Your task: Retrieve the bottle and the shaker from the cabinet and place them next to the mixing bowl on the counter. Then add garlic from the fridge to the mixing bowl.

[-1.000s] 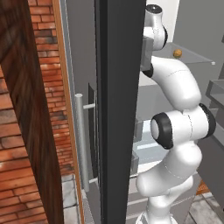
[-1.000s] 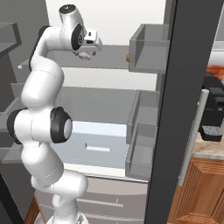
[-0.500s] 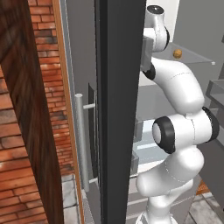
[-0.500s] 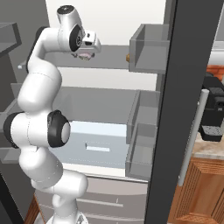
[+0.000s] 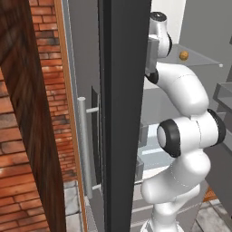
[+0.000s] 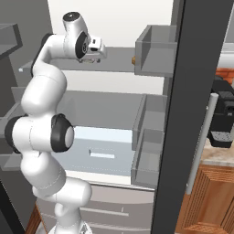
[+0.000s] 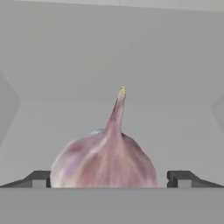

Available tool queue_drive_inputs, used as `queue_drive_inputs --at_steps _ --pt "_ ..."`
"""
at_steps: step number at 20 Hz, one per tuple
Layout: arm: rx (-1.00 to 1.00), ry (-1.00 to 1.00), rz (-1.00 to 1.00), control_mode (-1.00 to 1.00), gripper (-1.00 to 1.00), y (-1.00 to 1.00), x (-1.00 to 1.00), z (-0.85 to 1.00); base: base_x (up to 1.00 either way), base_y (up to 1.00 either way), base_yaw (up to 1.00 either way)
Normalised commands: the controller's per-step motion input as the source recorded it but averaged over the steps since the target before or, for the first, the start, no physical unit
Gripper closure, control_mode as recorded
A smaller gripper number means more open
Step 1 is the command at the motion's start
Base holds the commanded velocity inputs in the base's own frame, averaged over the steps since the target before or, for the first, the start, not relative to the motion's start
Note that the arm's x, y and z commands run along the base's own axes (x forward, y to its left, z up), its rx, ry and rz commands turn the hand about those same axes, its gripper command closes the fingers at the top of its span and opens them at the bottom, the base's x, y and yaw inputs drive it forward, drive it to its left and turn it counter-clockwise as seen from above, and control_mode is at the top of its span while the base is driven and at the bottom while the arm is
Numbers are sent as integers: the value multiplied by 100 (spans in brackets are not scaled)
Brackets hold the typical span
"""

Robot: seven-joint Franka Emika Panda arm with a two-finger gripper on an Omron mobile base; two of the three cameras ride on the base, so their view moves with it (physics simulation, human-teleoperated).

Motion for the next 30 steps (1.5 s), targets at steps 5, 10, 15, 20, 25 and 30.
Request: queue_drive_inputs --at_steps 5,10,15,20,25,30 --pt "0 0 0 -100 -100 0 19 -4 0 0 0" --pt "0 0 0 -100 -100 0 3 -7 0 0 0" --pt "0 4 0 -100 -100 0 0 -2 0 0 0" --pt "0 2 0 -100 -100 0 0 -27 0 0 0" --pt "0 0 0 -100 -100 0 0 0 0 0 0" --pt "0 0 0 -100 100 0 0 0 0 0 0"
